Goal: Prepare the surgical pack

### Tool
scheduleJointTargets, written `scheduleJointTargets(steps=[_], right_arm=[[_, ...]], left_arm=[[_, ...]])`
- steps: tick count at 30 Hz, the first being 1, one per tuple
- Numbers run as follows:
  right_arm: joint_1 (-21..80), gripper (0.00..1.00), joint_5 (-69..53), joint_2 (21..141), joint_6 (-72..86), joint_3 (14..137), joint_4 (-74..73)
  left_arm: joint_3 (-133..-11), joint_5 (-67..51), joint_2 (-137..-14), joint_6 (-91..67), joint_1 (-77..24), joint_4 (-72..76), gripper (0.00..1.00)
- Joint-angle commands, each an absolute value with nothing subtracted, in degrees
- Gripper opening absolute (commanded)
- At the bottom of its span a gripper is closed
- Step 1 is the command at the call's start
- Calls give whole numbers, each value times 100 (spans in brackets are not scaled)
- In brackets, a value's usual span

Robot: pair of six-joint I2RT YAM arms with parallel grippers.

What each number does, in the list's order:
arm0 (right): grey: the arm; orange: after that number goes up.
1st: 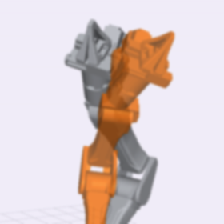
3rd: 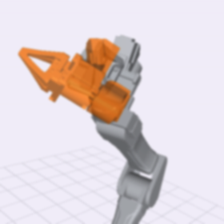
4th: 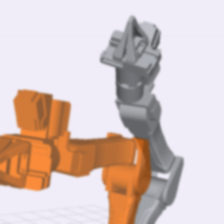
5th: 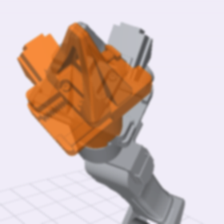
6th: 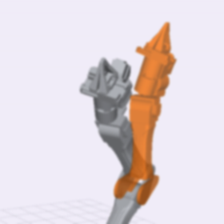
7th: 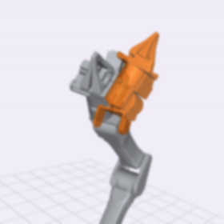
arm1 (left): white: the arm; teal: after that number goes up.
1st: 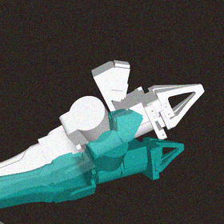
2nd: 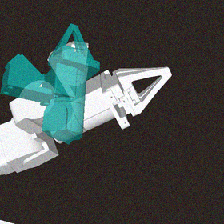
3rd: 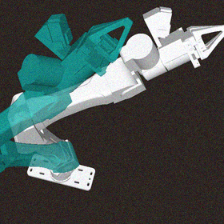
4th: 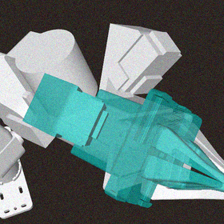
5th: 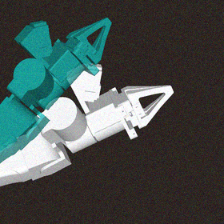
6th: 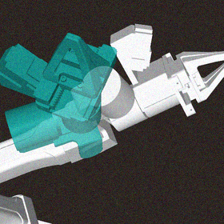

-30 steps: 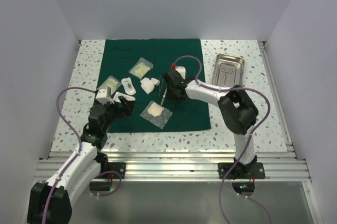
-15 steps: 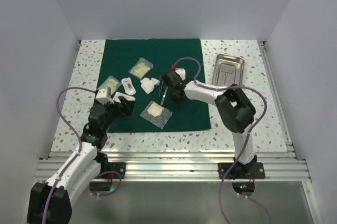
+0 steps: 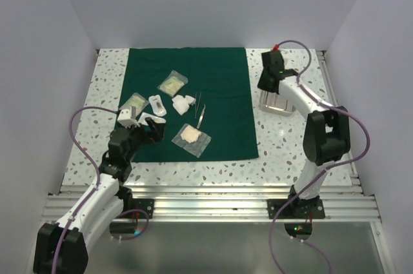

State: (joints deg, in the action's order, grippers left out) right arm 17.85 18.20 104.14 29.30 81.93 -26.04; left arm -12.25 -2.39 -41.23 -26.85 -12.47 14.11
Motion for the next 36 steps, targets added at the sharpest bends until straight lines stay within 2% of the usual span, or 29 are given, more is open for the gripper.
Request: scheduleJointTargets(steps=[1, 10, 15, 18, 21, 28, 36], right_arm=[[1249, 0, 1565, 10476, 2558, 8551, -2769], [580, 1, 1380, 12058, 2285, 9764, -3085], [580, 14, 1345, 12042, 2241, 9748, -3059], [615, 28, 1318, 11778, 2233, 9546, -3015], [808, 33, 1476, 11225, 2224, 9221, -2988], [2220, 37, 1362, 10169, 2574, 8377, -2611], [3680, 41, 1765, 11177, 3558, 8998, -2750]], left_arm=[[-1195, -308, -4131, -2584, -1274, 1723, 100], [-1195, -325, -4166, -2584, -1266, 1749, 100], [-1204, -334, -4192, -2575, -1283, 1758, 100], [-1222, -352, -4236, -2566, -1274, 1767, 100], [-1222, -387, -4254, -2566, -1274, 1784, 100], [-1222, -387, -4263, -2566, -1283, 1793, 100], [-1222, -378, -4219, -2566, -1283, 1767, 100]])
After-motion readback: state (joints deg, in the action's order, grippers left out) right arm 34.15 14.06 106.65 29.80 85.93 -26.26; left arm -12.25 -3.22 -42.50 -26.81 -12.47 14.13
